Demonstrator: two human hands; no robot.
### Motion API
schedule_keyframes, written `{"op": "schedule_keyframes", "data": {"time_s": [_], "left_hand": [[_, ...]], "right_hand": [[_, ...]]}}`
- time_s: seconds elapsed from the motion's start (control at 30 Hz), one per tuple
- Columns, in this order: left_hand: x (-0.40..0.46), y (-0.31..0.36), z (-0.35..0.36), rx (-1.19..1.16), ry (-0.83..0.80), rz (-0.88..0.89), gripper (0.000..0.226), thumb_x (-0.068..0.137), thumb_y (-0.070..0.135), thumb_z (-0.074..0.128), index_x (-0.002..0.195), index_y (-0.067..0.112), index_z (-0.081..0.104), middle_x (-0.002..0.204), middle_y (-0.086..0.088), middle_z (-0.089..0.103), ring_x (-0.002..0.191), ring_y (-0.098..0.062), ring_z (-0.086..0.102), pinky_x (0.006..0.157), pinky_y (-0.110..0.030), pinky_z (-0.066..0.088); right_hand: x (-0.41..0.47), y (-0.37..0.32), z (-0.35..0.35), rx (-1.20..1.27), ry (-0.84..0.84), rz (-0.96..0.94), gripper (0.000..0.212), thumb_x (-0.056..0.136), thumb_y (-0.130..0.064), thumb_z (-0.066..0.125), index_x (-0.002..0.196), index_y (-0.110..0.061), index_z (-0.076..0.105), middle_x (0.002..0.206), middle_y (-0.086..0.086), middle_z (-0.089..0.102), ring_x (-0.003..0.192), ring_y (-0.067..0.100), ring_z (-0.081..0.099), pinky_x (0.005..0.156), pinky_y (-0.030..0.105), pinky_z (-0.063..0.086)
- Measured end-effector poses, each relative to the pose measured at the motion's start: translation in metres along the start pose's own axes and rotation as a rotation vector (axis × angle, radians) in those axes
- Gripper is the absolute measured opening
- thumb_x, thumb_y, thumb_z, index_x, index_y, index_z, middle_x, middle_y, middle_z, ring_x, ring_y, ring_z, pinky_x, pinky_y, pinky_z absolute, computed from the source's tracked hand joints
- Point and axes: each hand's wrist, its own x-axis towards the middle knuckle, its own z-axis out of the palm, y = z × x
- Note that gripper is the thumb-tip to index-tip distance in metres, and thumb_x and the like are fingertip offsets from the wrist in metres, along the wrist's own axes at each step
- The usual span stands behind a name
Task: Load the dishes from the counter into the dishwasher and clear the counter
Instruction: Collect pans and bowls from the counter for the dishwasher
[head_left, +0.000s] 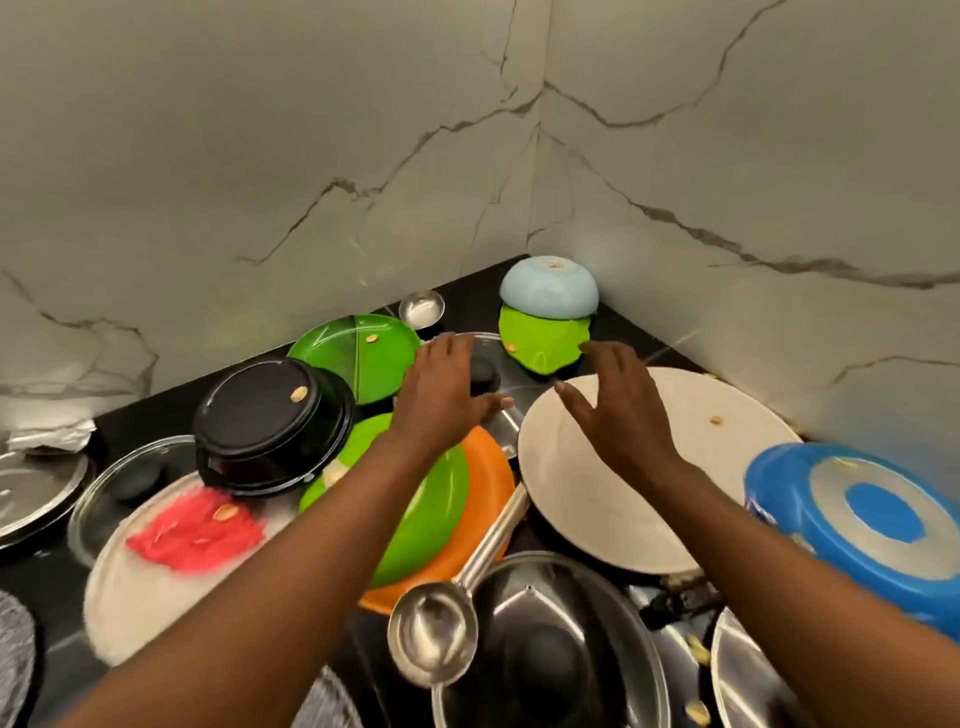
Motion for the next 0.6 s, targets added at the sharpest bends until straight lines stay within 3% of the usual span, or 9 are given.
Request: {"op": "schedule_keyframes", "data": {"time_s": [0.1,0.2,0.27,0.37,0.43,0.5,0.6], "left_hand": [[0.046,0.005,0.01,0.102,-0.101,0.038,0.102,0.068,0.066,0.072,0.145,0.012,0.033,0.149,-0.013,0.035,0.137,-0.032,0.031,0.109,-0.043,0.032],[0.087,0.007,0.021,0.156,-0.244,-0.006,0.109,0.063,0.073,0.07,0.144,0.012,0.031,0.147,-0.016,0.035,0.135,-0.037,0.032,0.108,-0.048,0.034],[0.11,0.007,0.024,0.133,-0.323,-0.054,0.104,0.069,0.075,0.064,0.146,0.012,0.03,0.147,-0.019,0.036,0.133,-0.038,0.036,0.107,-0.047,0.035],[0.129,0.012,0.025,0.055,-0.464,-0.087,0.083,0.087,0.065,0.051,0.147,0.011,0.033,0.147,-0.016,0.042,0.133,-0.033,0.041,0.102,-0.035,0.036],[0.132,0.013,0.03,0.104,-0.553,-0.075,0.073,0.087,0.062,0.055,0.142,0.015,0.042,0.141,-0.012,0.051,0.127,-0.029,0.048,0.093,-0.03,0.039],[0.128,0.013,0.036,0.153,-0.562,-0.064,0.077,0.078,0.065,0.064,0.135,0.018,0.047,0.132,-0.01,0.057,0.12,-0.028,0.053,0.091,-0.031,0.042],[0.131,0.007,0.059,0.221,-0.548,-0.089,0.118,0.046,0.09,0.061,0.135,0.015,0.042,0.131,-0.014,0.055,0.119,-0.035,0.052,0.096,-0.045,0.046]], "right_hand": [[0.057,0.022,0.015,-0.087,-0.032,-0.009,0.06,0.086,-0.04,0.068,0.134,-0.009,0.048,0.129,0.016,0.051,0.115,0.036,0.05,0.092,0.046,0.044],[0.118,0.038,0.034,-0.185,-0.111,0.0,0.074,0.084,-0.051,0.066,0.143,-0.017,0.038,0.142,0.014,0.041,0.125,0.037,0.041,0.098,0.048,0.038],[0.154,0.045,0.047,-0.211,-0.188,0.039,0.083,0.083,-0.058,0.063,0.149,-0.022,0.028,0.153,0.013,0.026,0.136,0.037,0.029,0.104,0.052,0.032],[0.193,0.057,0.067,-0.252,-0.304,0.044,0.09,0.085,-0.066,0.053,0.154,-0.027,0.011,0.162,0.009,0.001,0.147,0.035,0.003,0.11,0.061,0.018],[0.209,0.063,0.078,-0.272,-0.392,0.044,0.09,0.087,-0.069,0.046,0.155,-0.028,0.004,0.163,0.007,-0.003,0.148,0.036,-0.005,0.111,0.064,0.013],[0.213,0.068,0.087,-0.272,-0.445,0.039,0.091,0.087,-0.072,0.042,0.155,-0.029,0.002,0.162,0.007,0.005,0.147,0.038,0.0,0.11,0.064,0.014],[0.211,0.075,0.091,-0.287,-0.393,0.033,0.093,0.082,-0.075,0.046,0.154,-0.028,0.013,0.154,0.009,0.02,0.139,0.036,0.019,0.105,0.059,0.028]]}}
